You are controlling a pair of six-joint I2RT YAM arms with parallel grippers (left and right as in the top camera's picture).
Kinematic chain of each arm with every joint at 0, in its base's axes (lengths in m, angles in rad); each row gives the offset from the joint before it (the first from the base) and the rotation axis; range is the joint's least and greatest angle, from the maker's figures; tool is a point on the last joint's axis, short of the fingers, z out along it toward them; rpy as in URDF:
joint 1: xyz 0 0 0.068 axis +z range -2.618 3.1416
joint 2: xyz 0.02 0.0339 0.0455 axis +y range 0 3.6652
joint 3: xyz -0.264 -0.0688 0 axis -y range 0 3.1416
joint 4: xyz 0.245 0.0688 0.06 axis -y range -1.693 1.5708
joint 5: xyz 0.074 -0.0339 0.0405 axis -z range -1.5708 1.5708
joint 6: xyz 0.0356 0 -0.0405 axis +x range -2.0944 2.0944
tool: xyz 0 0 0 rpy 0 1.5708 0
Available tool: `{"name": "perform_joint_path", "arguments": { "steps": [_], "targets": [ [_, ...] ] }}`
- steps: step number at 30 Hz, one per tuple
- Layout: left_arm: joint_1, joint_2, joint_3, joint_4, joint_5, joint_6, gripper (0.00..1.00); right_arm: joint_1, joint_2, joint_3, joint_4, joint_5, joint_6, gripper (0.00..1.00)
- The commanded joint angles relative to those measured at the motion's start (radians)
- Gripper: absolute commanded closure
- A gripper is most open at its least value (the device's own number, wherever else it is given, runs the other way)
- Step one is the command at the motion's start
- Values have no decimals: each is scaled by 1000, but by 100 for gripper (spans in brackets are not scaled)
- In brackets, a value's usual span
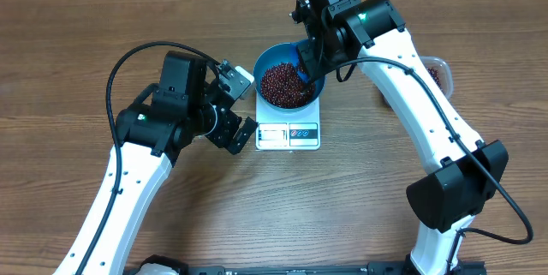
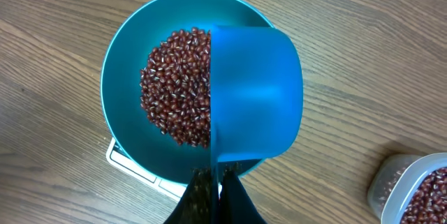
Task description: Scoop item into bowl and weigh 150g on scale
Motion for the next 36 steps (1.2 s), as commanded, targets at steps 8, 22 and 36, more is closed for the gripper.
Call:
{"name": "perform_joint_path", "arguments": {
  "steps": [8, 22, 36],
  "targets": [
    [-2, 8, -4, 2, 15, -18, 0, 19, -47, 35, 13, 22, -58, 96],
    [-2, 8, -4, 2, 15, -18, 0, 32, -47, 35, 17, -110, -63, 96],
    [-2, 8, -4, 2, 15, -18, 0, -97, -47, 35, -19, -359, -64, 96]
  ]
}}
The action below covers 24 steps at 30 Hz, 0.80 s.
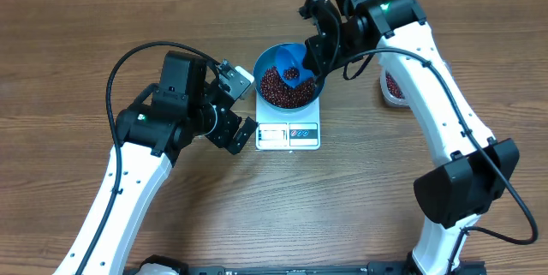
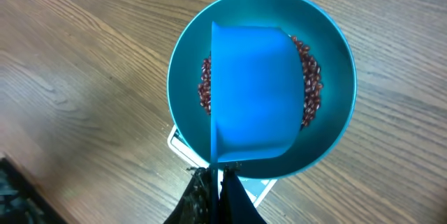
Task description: Scoop item into bowl and weigh 150g on scale
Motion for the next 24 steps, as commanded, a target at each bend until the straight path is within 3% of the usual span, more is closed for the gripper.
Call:
{"name": "perform_joint_path", "arguments": {
  "steps": [1, 24],
  "targets": [
    [-2, 8, -4, 2, 14, -18, 0, -8, -46, 35, 0, -41, -5, 96],
    [-2, 8, -4, 2, 15, -18, 0, 21, -46, 35, 7, 80, 0, 96]
  ]
}}
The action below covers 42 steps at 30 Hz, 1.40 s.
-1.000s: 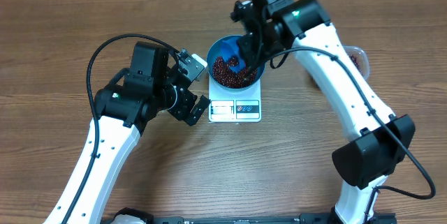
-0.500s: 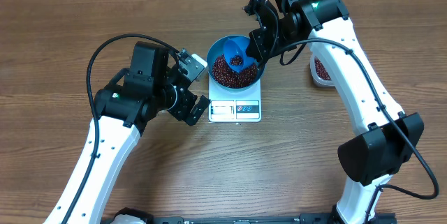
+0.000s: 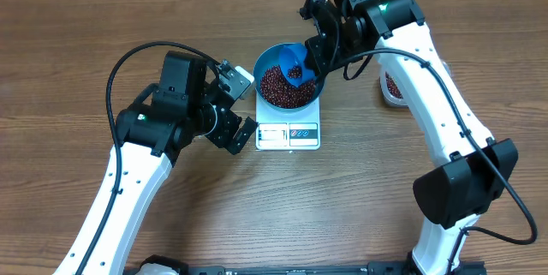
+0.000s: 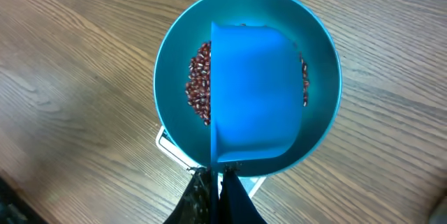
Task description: Scoop item into bowl and weigh 150g on scale
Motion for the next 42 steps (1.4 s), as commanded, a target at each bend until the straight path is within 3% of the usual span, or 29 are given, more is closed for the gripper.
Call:
{"name": "perform_joint_path", "arguments": {
  "steps": [1, 42],
  "targets": [
    [-2, 8, -4, 2, 14, -18, 0, 16, -46, 35, 6, 48, 7, 96],
    [-2, 8, -4, 2, 15, -18, 0, 95, -46, 35, 23, 304, 22, 96]
  ]
}}
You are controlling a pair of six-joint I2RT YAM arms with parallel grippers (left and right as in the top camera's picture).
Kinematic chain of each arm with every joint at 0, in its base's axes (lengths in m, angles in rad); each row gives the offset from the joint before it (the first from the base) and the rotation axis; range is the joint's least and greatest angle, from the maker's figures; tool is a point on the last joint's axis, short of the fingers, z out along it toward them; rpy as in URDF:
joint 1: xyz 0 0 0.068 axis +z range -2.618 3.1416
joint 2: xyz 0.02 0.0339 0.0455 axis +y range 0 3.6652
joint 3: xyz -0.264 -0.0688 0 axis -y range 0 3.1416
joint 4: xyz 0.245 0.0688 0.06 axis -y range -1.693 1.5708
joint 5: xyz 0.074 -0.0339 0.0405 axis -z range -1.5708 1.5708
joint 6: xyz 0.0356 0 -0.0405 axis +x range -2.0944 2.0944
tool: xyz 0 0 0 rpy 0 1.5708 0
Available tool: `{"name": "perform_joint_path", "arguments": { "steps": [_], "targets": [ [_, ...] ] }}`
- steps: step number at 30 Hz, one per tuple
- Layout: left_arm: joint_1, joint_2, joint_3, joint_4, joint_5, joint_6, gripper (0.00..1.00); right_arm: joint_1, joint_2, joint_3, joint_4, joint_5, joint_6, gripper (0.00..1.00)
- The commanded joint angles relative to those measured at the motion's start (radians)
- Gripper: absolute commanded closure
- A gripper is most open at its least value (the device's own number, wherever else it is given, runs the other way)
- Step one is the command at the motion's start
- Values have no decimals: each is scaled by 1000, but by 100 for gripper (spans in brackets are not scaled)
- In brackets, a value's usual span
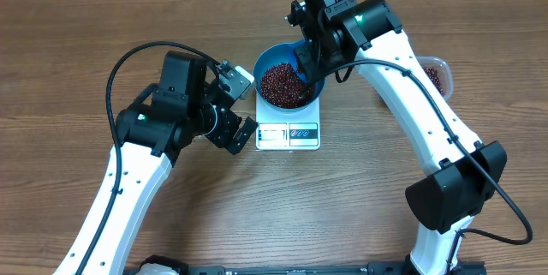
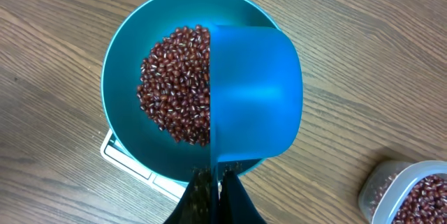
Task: Scoop item into bowl and weigh 150g on scale
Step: 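Tip the scoop further over the bowl to add remaining beans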
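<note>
A blue bowl (image 1: 267, 59) (image 2: 119, 63) holding a heap of red beans (image 1: 284, 85) (image 2: 174, 91) stands on the white scale (image 1: 288, 135). My right gripper (image 1: 310, 68) (image 2: 216, 182) is shut on the handle of a blue scoop (image 1: 303, 57) (image 2: 255, 98). The scoop hangs over the bowl's right half and rim, and its plain blue side faces the wrist camera. What is inside it is hidden. My left gripper (image 1: 242, 129) rests just left of the scale, jaws apart and holding nothing.
A clear tub of red beans (image 1: 437, 74) (image 2: 412, 189) sits on the table to the right of the bowl, partly behind the right arm. The scale's display panel (image 1: 288, 135) faces the front, next to the left gripper.
The right gripper and scoop have moved from over the middle of the bowl to its right side. More of the bean heap now shows. The left arm has not moved.
At first the scoop hung at the bowl's right rim. Then it was over the bowl's middle with some beans in it, and it stayed there a moment. Now it is back at the right rim, much as at the start.
</note>
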Motion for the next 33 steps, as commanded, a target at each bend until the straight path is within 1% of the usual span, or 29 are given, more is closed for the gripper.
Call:
{"name": "perform_joint_path", "arguments": {
  "steps": [1, 15, 33],
  "targets": [
    [-2, 8, -4, 2, 14, -18, 0, 2, -46, 35, 8, 19, 6, 96],
    [-2, 8, -4, 2, 15, -18, 0, 2, -46, 35, 19, 23, -3, 96],
    [-2, 8, -4, 2, 15, -18, 0, 2, -46, 35, 26, 23, -55, 96]
  ]
}}
